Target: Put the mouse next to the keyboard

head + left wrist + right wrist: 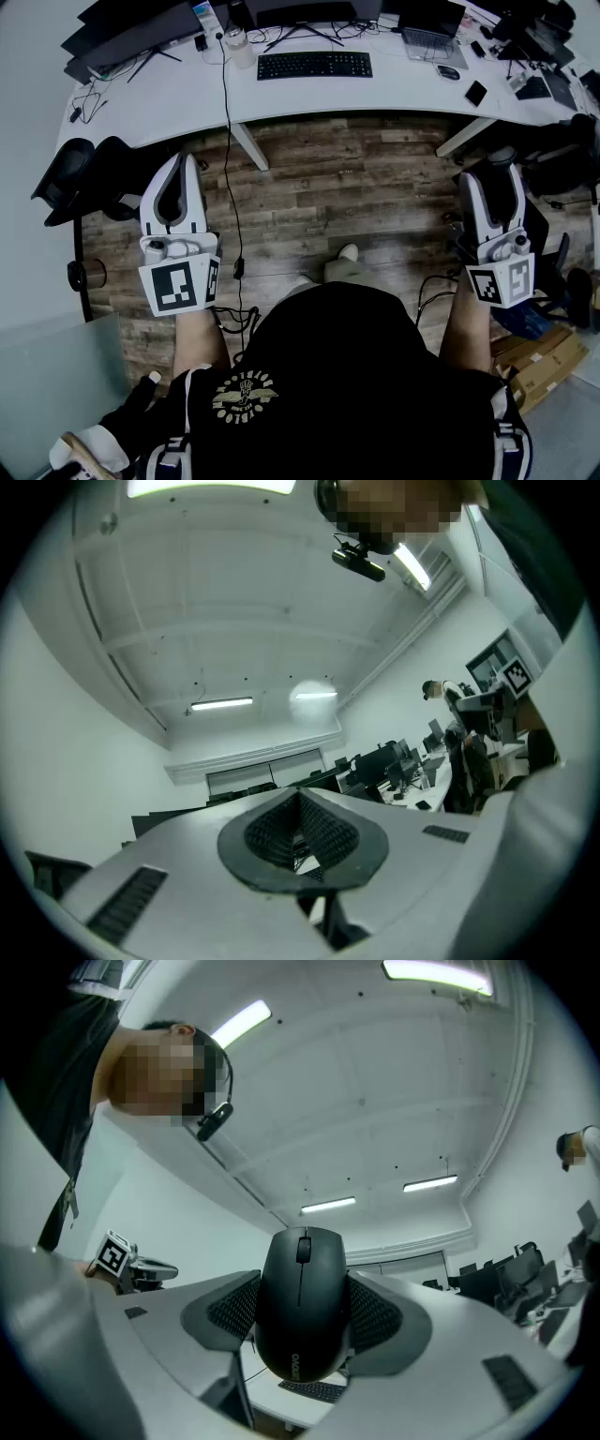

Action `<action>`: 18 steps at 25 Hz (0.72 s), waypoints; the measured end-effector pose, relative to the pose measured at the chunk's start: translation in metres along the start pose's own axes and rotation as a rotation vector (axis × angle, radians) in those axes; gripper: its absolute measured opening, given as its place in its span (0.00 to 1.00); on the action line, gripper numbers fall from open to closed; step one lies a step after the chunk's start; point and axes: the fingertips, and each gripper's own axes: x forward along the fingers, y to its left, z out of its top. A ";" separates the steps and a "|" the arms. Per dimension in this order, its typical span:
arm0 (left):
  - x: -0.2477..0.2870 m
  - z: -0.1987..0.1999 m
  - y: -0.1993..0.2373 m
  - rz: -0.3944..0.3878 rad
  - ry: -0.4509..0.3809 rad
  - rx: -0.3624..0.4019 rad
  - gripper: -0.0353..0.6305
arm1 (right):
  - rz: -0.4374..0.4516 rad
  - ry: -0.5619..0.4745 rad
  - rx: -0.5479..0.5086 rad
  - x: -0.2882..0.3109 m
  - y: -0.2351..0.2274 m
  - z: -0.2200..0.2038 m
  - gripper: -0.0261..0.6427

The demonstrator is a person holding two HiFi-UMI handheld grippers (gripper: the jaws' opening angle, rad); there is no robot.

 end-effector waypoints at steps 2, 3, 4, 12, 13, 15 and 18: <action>-0.012 -0.005 0.010 0.002 0.001 -0.026 0.06 | -0.009 0.018 0.014 -0.001 0.014 -0.006 0.47; -0.017 -0.007 0.015 0.004 0.000 -0.035 0.06 | -0.013 0.026 0.018 -0.002 0.021 -0.008 0.47; -0.022 -0.009 0.019 0.007 -0.001 -0.040 0.06 | -0.017 0.032 0.021 -0.002 0.027 -0.010 0.47; -0.047 -0.024 0.035 0.026 -0.015 -0.051 0.06 | -0.016 0.083 -0.012 0.001 0.060 -0.024 0.47; -0.046 -0.028 0.034 0.023 -0.007 -0.053 0.06 | -0.013 0.086 -0.018 0.001 0.061 -0.024 0.47; -0.042 -0.036 0.032 0.018 0.005 -0.060 0.06 | -0.008 0.093 -0.029 0.003 0.060 -0.026 0.47; -0.033 -0.043 0.028 0.013 0.013 -0.065 0.06 | -0.004 0.092 -0.034 0.010 0.054 -0.030 0.47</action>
